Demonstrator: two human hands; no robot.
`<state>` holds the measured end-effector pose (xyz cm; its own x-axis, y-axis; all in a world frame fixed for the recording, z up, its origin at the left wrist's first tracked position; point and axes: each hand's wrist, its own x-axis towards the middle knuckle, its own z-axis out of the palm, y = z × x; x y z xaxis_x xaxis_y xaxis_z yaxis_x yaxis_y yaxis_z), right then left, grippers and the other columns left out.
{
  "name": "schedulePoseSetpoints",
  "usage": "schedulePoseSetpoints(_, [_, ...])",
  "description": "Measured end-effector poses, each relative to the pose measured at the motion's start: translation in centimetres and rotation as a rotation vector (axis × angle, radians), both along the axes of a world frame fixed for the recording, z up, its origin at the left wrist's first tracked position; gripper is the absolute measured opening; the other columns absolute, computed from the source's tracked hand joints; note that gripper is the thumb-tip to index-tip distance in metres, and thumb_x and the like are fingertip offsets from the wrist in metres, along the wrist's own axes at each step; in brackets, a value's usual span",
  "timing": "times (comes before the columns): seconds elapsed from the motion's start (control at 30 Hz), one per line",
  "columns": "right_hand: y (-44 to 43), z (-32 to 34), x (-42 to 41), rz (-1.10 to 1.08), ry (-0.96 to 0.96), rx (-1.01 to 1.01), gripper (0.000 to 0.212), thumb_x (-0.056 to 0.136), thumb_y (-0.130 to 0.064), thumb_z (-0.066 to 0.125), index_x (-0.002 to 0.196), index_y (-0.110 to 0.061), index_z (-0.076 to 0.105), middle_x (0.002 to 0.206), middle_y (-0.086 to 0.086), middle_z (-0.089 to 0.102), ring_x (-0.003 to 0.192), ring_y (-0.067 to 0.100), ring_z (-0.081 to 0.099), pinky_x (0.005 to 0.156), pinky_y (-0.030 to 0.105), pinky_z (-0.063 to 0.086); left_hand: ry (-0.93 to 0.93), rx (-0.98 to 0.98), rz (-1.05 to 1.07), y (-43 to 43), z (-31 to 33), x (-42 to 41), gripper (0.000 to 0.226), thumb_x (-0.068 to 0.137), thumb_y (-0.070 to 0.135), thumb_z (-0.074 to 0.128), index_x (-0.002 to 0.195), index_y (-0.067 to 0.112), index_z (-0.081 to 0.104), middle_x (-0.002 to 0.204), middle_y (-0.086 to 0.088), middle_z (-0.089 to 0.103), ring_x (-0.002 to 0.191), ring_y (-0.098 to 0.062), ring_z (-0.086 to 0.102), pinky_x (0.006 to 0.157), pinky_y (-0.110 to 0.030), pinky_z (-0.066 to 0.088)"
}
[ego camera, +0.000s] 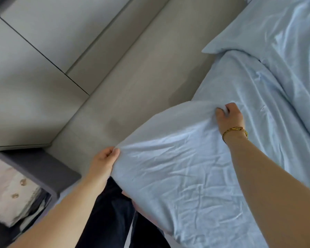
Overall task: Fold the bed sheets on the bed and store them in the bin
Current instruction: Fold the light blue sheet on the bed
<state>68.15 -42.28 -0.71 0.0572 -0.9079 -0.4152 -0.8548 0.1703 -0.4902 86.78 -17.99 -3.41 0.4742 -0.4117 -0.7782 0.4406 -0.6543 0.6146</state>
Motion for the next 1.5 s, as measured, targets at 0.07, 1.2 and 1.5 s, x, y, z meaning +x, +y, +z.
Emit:
schedulePoseSetpoints(0.07, [-0.3, 0.2, 0.4, 0.069, 0.05, 0.045, 0.023, 0.094, -0.022, 0.047, 0.114, -0.011, 0.05, 0.096, 0.009, 0.053, 0.089, 0.029, 0.048, 0.073, 0.031, 0.038, -0.12, 0.037, -0.209, 0.9, -0.4, 1.0, 0.029, 0.091, 0.027, 0.058, 0.067, 0.01, 0.058, 0.066, -0.007, 0.056, 0.06, -0.014, 0.05, 0.057, -0.021, 0.036])
schedulePoseSetpoints(1.2, [16.6, -2.2, -12.9, 0.257, 0.443, 0.007, 0.053, 0.074, -0.039, 0.035, 0.112, -0.018, 0.065, 0.121, 0.01, 0.062, 0.106, 0.026, 0.063, 0.104, 0.032, 0.019, -0.922, -0.199, -1.666, -6.6, -1.2, -17.8, 0.051, 0.07, 0.038, 0.036, 0.1, 0.016, 0.072, 0.108, -0.011, 0.068, 0.093, -0.027, 0.069, 0.069, -0.044, 0.054])
schedulePoseSetpoints(1.5, [22.9, -5.4, -34.7, 0.199, 0.501, 0.136, 0.07, 0.074, -0.055, 0.026, 0.133, -0.019, 0.041, 0.136, 0.004, 0.05, 0.124, 0.021, 0.049, 0.111, 0.032, -0.004, -1.042, -0.03, -1.811, -3.3, -4.0, -29.5, 0.063, 0.07, 0.044, 0.037, 0.107, 0.002, 0.065, 0.109, -0.028, 0.063, 0.094, -0.047, 0.063, 0.066, -0.07, 0.041])
